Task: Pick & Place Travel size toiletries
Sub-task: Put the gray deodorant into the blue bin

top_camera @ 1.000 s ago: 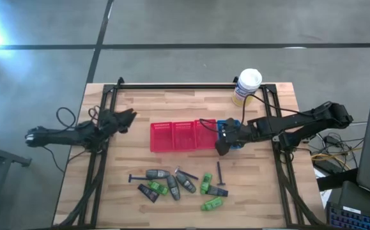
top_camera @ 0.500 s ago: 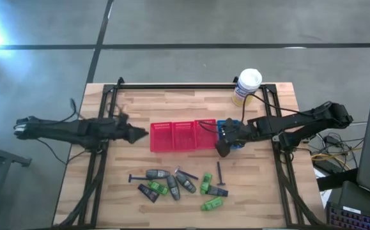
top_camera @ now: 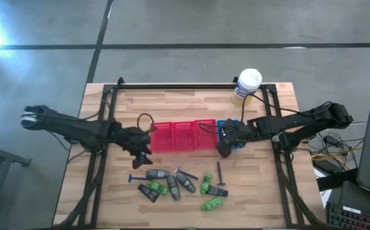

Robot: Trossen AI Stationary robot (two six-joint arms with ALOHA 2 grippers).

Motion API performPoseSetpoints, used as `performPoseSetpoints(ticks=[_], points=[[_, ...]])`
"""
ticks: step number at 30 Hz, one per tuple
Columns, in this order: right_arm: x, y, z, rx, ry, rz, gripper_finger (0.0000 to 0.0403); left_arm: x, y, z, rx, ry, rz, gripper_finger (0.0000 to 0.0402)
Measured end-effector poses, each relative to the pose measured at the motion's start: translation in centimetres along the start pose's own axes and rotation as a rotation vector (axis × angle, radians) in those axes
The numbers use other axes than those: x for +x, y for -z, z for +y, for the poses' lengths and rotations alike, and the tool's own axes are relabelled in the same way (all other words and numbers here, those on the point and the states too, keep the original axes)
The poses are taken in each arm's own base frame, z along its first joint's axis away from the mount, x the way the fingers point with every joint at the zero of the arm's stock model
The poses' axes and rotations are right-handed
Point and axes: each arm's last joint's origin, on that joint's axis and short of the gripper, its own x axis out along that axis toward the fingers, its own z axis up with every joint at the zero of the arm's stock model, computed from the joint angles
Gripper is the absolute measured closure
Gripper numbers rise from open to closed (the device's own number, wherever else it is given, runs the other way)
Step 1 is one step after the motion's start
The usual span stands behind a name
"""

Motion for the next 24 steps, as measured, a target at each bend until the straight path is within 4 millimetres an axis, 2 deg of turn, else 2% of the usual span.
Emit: performPoseSetpoints(ticks=[4,9,17,20,24], points=[[0.1,0.1,-0.1,-0.004,0.002,0.005,0.0085,1.6,0.7,-0.2,0.050,-0.022,0.084,0.0118],[0.2,0.3,-0.3,-0.009,0.012,0.014,0.0090,3.6,2.0,-0.9,0.289,-0.042,0.184,0.0118],[0.6,0.7,-0.6,0.041,0.011,0.050,0.0069,5.9,3.2,-3.8,0.535,-0.179,0.248,0.0118],[0.8,0.9,-0.7,0.049,0.008,0.069,0.0060,6.5,3.4,-4.3,0.550,-0.221,0.263,0.0118],[0.8,1.0,-0.8,0.048,0.005,0.073,0.0051,7.1,3.5,-4.6,0.468,-0.253,0.256,0.0118]])
